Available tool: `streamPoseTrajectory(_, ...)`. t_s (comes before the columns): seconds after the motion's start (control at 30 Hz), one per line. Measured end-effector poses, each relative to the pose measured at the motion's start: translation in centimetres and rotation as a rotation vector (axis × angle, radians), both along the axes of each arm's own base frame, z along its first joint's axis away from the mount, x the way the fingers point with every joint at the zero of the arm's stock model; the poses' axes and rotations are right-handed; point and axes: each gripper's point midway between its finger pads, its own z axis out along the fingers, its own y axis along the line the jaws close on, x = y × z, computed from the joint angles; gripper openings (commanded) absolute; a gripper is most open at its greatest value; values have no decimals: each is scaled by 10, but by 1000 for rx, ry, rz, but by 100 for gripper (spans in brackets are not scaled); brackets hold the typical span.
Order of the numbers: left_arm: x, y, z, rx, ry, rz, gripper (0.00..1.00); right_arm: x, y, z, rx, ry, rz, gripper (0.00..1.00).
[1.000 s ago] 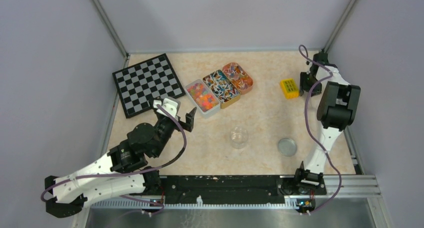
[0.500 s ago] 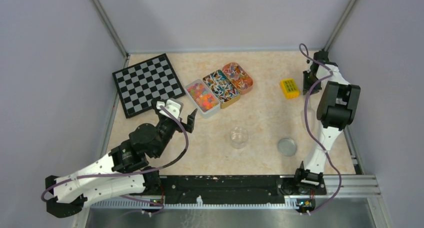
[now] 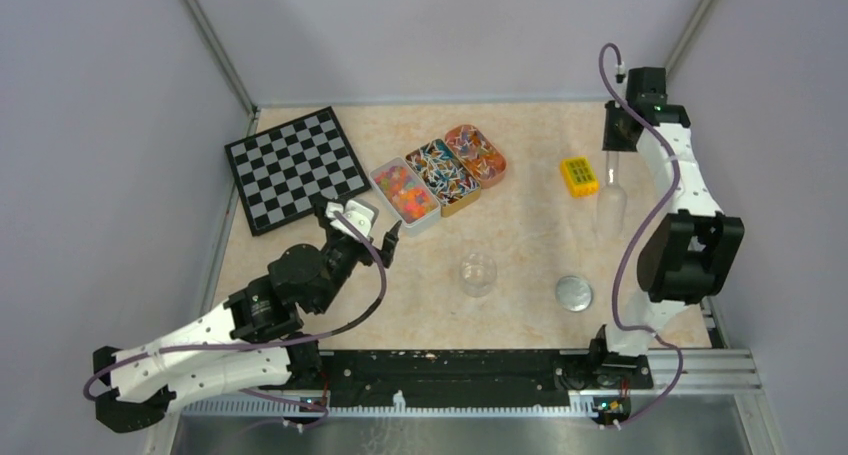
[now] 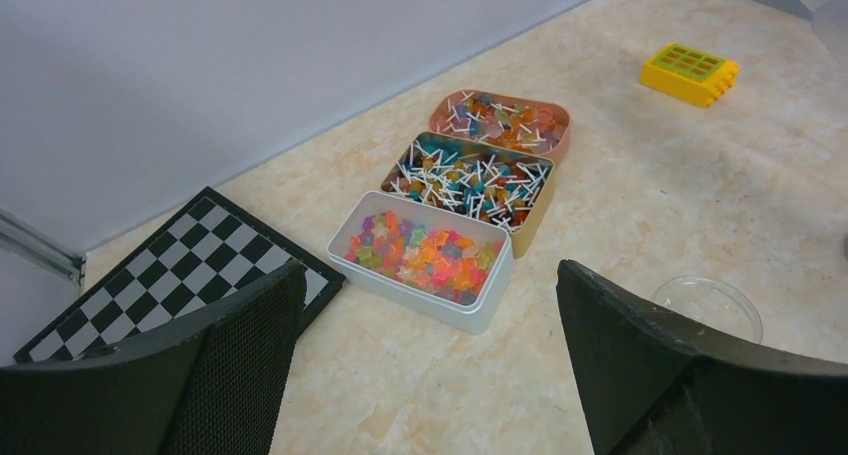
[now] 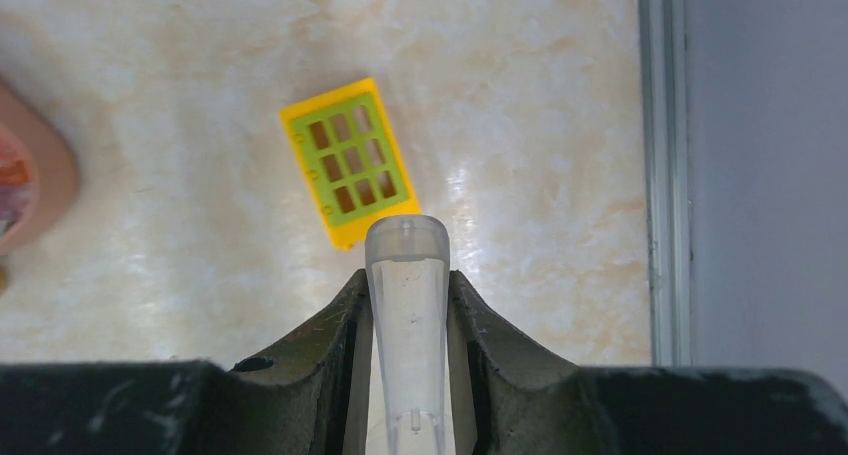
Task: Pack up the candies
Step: Pick up the spatula from the center of the board.
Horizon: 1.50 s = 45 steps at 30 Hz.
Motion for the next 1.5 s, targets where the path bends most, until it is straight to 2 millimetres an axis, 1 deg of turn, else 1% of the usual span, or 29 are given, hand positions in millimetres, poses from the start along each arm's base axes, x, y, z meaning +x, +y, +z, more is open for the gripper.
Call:
streamPoseTrajectory(0.07, 0, -5, -3, 9, 7, -13, 99, -5, 21, 18, 25, -37, 35, 16)
streamPoseTrajectory(0.1, 0, -8, -5, 10, 14, -21, 99, -9, 38, 31, 52, -74, 66, 16)
streamPoseTrajectory(0.13, 0, -11, -7, 9, 23, -32, 99, -10, 41, 33, 59, -78, 71, 16)
streamPoseTrajectory(0.17, -1, -16, -10, 4, 36, -46, 99, -14, 58, 40, 85, -108, 105, 16)
streamPoseTrajectory(0.23, -2, -26, -14, -2, 66, -73, 99, -24, 88, 50, 146, -152, 170, 16)
streamPoseTrajectory(0.33, -3, -45, -15, -29, 117, -114, 99, -44, 145, 66, 297, -251, 302, 17)
streamPoseTrajectory(0.4, -4, -55, -16, -52, 152, -137, 99, -59, 174, 75, 401, -312, 368, 17)
streamPoseTrajectory(0.47, -7, -63, -16, -85, 181, -157, 97, -74, 196, 86, 515, -379, 422, 18)
streamPoseTrajectory(0.5, -9, -66, -14, -113, 195, -172, 95, -81, 207, 94, 588, -433, 451, 18)
streamPoseTrajectory(0.57, -13, -71, -8, -165, 212, -194, 92, -94, 222, 107, 717, -513, 487, 18)
streamPoseTrajectory(0.7, -20, -84, 10, -282, 228, -257, 91, -120, 245, 127, 955, -627, 561, 18)
streamPoseTrajectory(0.8, -23, -91, 21, -339, 223, -296, 91, -141, 264, 139, 1085, -671, 636, 18)
streamPoseTrajectory(0.9, -24, -101, 27, -347, 212, -331, 90, -163, 280, 150, 1185, -692, 721, 18)
streamPoseTrajectory(0.97, -23, -111, 29, -318, 200, -369, 85, -177, 287, 160, 1253, -719, 774, 17)
streamPoseTrajectory(1.03, -22, -122, 27, -274, 191, -410, 80, -188, 288, 165, 1300, -745, 802, 17)
streamPoseTrajectory(1.13, -19, -136, 26, -218, 195, -475, 80, -202, 291, 170, 1354, -780, 846, 19)
streamPoseTrajectory(1.17, -17, -139, 27, -209, 202, -501, 81, -207, 292, 171, 1370, -789, 861, 19)
streamPoseTrajectory(1.23, -10, -142, 30, -203, 213, -541, 82, -215, 291, 175, 1390, -819, 888, 19)
streamPoseTrajectory(1.33, -5, -138, 34, -215, 235, -608, 76, -226, 287, 184, 1407, -882, 931, 20)
streamPoseTrajectory(1.43, -11, -137, 33, -215, 266, -699, 69, -236, 283, 196, 1404, -942, 965, 19)
streamPoseTrajectory(1.5, -25, -142, 29, -206, 299, -788, 62, -241, 281, 202, 1401, -971, 980, 20)
